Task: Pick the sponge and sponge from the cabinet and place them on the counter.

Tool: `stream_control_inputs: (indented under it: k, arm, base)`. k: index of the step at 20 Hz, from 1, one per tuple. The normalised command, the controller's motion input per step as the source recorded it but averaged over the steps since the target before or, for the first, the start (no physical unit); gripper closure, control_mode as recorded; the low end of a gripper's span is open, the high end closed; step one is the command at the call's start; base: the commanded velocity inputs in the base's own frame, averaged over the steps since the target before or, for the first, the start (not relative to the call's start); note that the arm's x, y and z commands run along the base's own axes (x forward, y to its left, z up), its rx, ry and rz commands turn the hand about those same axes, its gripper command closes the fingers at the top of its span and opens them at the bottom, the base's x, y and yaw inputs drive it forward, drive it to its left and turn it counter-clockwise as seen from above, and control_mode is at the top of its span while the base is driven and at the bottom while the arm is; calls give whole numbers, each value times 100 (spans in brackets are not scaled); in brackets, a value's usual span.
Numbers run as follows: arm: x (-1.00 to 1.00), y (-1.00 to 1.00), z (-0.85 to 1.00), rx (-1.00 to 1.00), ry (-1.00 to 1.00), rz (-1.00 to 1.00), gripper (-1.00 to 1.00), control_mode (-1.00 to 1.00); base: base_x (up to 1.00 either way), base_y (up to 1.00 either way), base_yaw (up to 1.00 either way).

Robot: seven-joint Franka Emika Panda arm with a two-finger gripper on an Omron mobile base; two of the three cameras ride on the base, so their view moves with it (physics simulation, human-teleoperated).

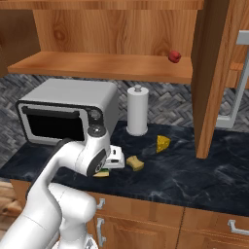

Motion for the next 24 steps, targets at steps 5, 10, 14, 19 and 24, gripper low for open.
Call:
stream_control_inputs:
  k: [5, 10, 14, 19, 24]
  arm:
    - [12, 0, -9, 1, 0, 0, 100, -100]
    - [14, 0, -14, 0, 0, 0, 100, -100]
    - [18, 0, -17, 0, 1, 0, 100, -100]
    - [16, 0, -28, 0, 4, 0, 100, -100]
    - [10, 0, -36, 0, 5, 0, 100, -100]
  base:
    - [0, 0, 0]
    - [0, 0, 0]
    - [0, 0, 0]
    - [0, 0, 0]
    - [0, 0, 0]
